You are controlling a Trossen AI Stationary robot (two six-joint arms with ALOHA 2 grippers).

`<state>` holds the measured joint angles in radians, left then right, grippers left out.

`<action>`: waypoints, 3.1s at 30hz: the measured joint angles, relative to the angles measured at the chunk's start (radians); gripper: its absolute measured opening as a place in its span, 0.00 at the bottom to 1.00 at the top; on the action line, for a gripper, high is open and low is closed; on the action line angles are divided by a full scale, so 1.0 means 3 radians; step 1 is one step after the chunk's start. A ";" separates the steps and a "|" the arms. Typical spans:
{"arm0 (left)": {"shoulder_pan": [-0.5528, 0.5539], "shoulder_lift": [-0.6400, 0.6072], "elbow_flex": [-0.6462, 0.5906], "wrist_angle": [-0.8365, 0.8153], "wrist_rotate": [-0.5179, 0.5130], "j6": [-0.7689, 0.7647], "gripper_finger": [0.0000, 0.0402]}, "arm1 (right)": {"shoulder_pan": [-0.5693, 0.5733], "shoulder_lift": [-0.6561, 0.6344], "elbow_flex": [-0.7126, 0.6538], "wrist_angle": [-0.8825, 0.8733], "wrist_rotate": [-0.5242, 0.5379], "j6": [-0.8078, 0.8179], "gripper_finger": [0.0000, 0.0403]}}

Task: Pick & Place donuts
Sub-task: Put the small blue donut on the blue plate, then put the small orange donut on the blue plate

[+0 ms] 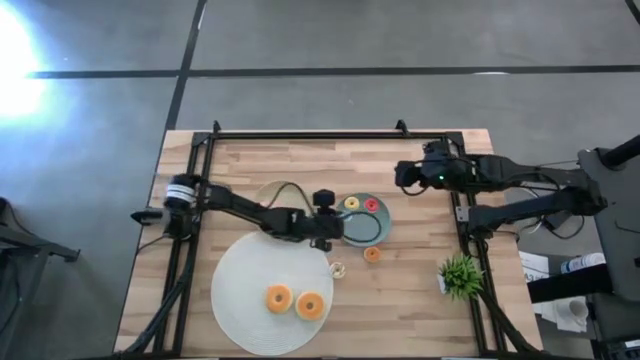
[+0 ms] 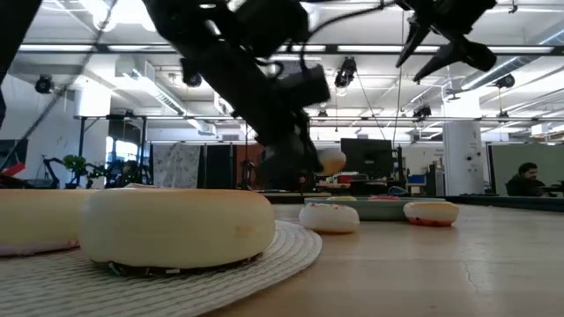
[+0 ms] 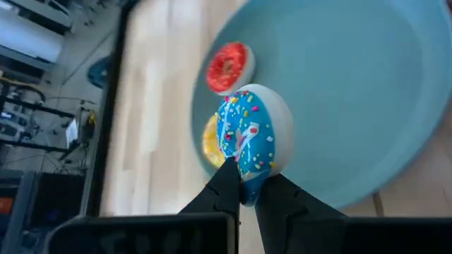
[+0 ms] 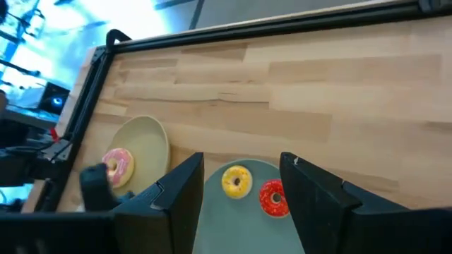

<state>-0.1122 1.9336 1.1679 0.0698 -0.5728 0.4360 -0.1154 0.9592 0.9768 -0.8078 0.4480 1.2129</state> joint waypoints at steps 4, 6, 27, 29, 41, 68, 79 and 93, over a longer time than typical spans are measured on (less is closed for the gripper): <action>0.0071 0.0209 0.0364 -0.0535 0.0201 0.0030 0.02 | 0.0004 -0.0233 -0.0164 0.0085 -0.0002 0.0035 0.44; 0.0115 0.0291 0.0561 -0.0898 0.0380 0.0001 0.02 | 0.0005 -0.0308 -0.0211 0.0127 -0.0001 0.0031 0.44; 0.0275 0.0476 0.1226 -0.2399 0.0667 -0.0423 0.34 | 0.0005 -0.0360 -0.0235 0.0290 -0.0105 -0.0259 0.44; 0.0252 0.0387 0.1220 -0.2535 0.0728 -0.0597 0.35 | 0.0005 -0.0353 -0.0235 0.0289 -0.0263 -0.0324 0.44; 0.0230 -0.0602 0.1016 -0.2342 0.0557 -0.0968 0.35 | 0.0234 -0.0237 -0.0632 0.0260 -0.1382 -0.0979 0.44; 0.0148 -0.2379 -0.0855 -0.2152 0.0298 -0.2197 0.35 | 0.1911 0.2282 -0.0103 0.0763 -0.0681 -0.2384 0.44; 0.0148 -0.2378 -0.1031 -0.2152 0.0295 -0.2036 0.35 | 0.1892 0.2806 0.0463 0.0352 -0.0360 -0.2329 0.41; 0.0148 -0.2378 -0.1031 -0.2140 0.0294 -0.1890 0.35 | 0.1883 0.2856 0.0317 0.0361 -0.0520 -0.1932 0.37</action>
<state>-0.0680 1.2201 0.8585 -0.5721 -0.4847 -0.1310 0.4496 1.8160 1.0718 -0.6995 0.2920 0.6334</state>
